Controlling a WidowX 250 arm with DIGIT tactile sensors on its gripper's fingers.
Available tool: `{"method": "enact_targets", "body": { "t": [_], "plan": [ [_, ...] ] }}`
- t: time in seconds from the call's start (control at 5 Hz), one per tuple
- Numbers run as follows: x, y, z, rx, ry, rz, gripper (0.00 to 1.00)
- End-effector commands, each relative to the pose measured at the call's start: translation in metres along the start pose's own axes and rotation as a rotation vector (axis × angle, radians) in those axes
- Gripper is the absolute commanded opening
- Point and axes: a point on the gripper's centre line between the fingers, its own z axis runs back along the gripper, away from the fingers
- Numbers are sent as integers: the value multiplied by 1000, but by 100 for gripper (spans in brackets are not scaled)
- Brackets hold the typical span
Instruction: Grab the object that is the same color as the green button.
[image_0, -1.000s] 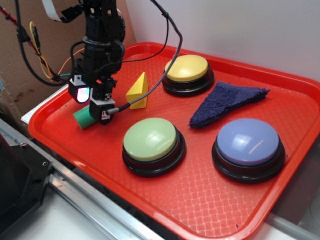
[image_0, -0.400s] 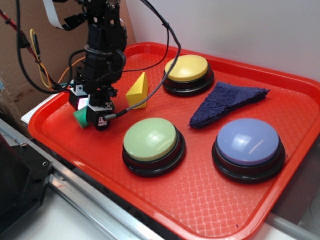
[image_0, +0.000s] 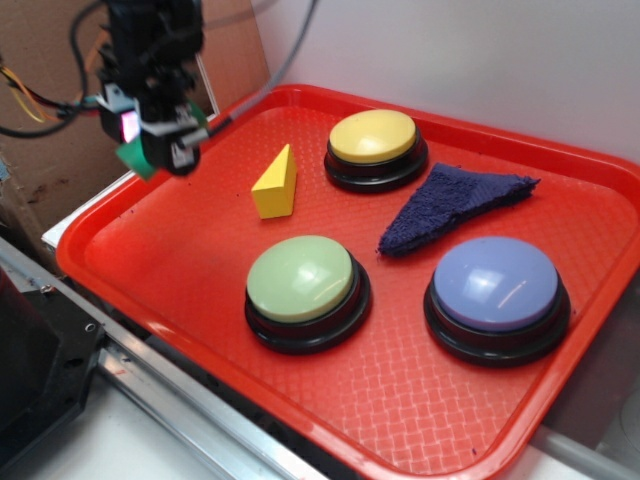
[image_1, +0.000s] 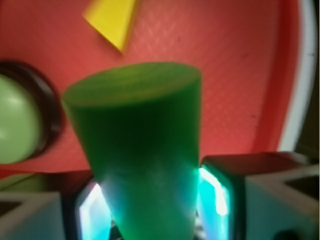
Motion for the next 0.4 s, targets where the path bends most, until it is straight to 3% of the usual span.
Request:
{"method": "enact_targets", "body": {
  "t": [0.0, 0.2],
  "plan": [
    [-46, -5, 94, -2, -135, 52, 0],
    [-51, -4, 141, 19, -110, 58, 0]
  ]
}}
